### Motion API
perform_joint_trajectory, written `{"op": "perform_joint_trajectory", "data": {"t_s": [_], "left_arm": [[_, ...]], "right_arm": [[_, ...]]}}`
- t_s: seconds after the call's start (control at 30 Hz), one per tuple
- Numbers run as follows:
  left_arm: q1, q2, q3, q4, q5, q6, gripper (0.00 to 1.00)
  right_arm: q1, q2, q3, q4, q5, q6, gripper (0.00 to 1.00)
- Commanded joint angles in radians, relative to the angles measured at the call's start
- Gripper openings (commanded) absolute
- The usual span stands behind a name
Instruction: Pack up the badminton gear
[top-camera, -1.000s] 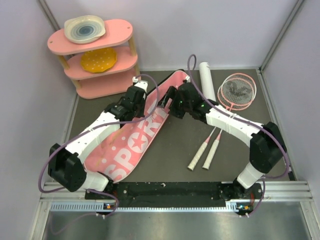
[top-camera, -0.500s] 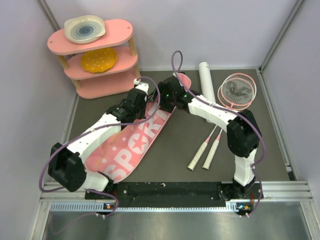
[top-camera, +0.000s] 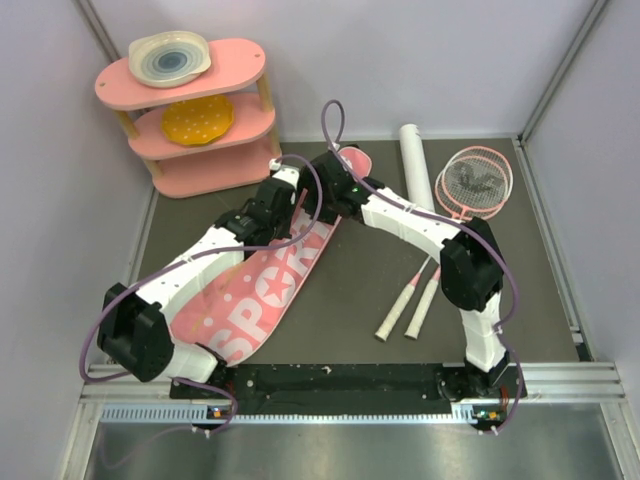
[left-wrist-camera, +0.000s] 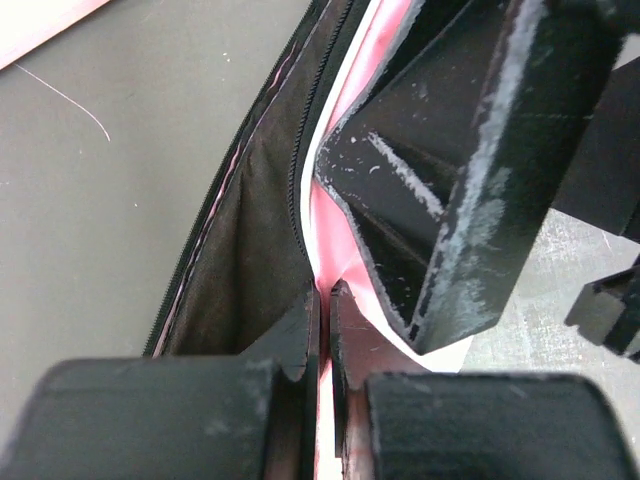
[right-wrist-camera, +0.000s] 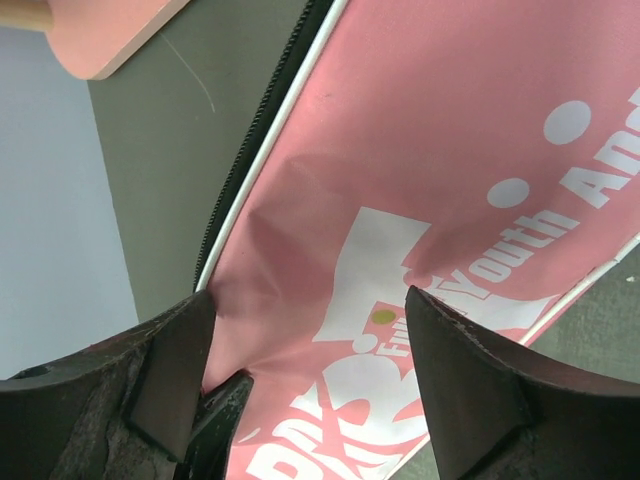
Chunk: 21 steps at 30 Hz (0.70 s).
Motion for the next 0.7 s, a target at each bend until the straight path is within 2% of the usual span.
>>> {"op": "perform_joint_trajectory", "data": {"t_s": [0.0, 0.23, 0.53, 0.57, 0.67], "left_arm": [[-0.032, -0.006, 0.03, 0.049, 0.036, 0.01, 0.0], [-0.032, 0.0, 0.025, 0.048, 0.064, 0.01, 0.0], [-0.03, -0.012, 0.018, 0.044, 0.043, 0.0, 0.0], [-0.03, -0.015, 0.013, 0.048, 0.027, 0.0, 0.0], [-0.03, -0.023, 0.007, 0.048, 0.023, -0.002, 0.0]], "right_arm": [[0.041, 0.046, 0.058, 0.003, -0.005, -0.049, 0.76], [0.019, -0.073, 0.006, 0.052, -0.028, -0.074, 0.89], [-0.016, -0.136, -0.069, 0.095, -0.065, 0.009, 0.89], [-0.033, -0.144, -0.081, 0.109, -0.104, 0.017, 0.89], [-0.034, -0.17, -0.115, 0.121, -0.079, 0.021, 0.89]]}}
